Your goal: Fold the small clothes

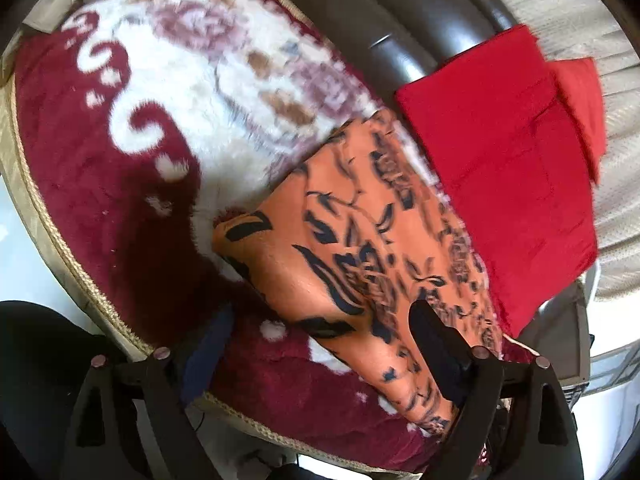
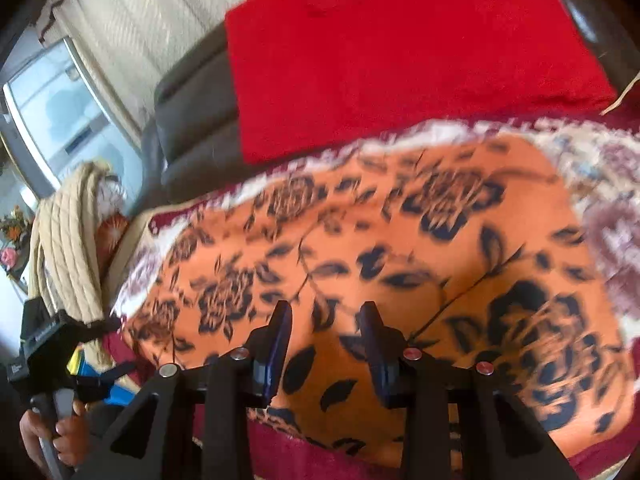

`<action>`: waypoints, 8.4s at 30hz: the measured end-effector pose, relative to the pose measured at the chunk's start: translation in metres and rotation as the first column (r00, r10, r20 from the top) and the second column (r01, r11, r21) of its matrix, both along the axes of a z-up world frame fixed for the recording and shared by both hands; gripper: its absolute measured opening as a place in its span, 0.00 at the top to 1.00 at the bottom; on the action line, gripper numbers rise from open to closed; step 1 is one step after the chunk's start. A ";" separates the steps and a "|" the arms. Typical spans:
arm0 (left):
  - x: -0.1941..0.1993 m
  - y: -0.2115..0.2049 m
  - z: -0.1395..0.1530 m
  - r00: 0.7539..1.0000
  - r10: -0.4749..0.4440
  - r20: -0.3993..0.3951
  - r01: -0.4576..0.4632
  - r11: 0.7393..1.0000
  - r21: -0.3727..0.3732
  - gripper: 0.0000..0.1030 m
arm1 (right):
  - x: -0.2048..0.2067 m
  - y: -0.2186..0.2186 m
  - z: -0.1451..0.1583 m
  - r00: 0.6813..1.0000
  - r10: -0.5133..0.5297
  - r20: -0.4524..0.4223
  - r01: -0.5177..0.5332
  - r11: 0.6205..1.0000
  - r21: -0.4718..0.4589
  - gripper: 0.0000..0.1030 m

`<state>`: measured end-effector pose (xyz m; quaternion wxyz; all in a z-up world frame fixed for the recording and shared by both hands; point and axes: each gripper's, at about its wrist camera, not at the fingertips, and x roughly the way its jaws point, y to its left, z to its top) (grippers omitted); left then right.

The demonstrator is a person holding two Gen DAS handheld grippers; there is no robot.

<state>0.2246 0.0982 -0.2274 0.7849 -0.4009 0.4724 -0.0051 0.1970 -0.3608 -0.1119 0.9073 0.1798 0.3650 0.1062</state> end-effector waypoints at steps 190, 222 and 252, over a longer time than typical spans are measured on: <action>0.024 -0.253 0.023 0.661 -0.750 0.000 0.570 0.503 0.649 0.07 | -0.028 -0.119 -0.042 0.954 -0.178 -0.242 0.203 0.976 0.082 0.72; 0.034 -0.223 0.025 0.723 -0.690 -0.041 0.522 0.507 0.686 0.07 | 0.043 -0.058 0.007 0.983 -0.136 -0.120 0.109 0.972 -0.210 0.38; 0.056 -0.201 0.055 0.766 -0.642 0.034 0.497 0.625 0.602 0.08 | 0.001 -0.081 0.022 0.980 -0.185 0.071 0.197 0.951 -0.237 0.46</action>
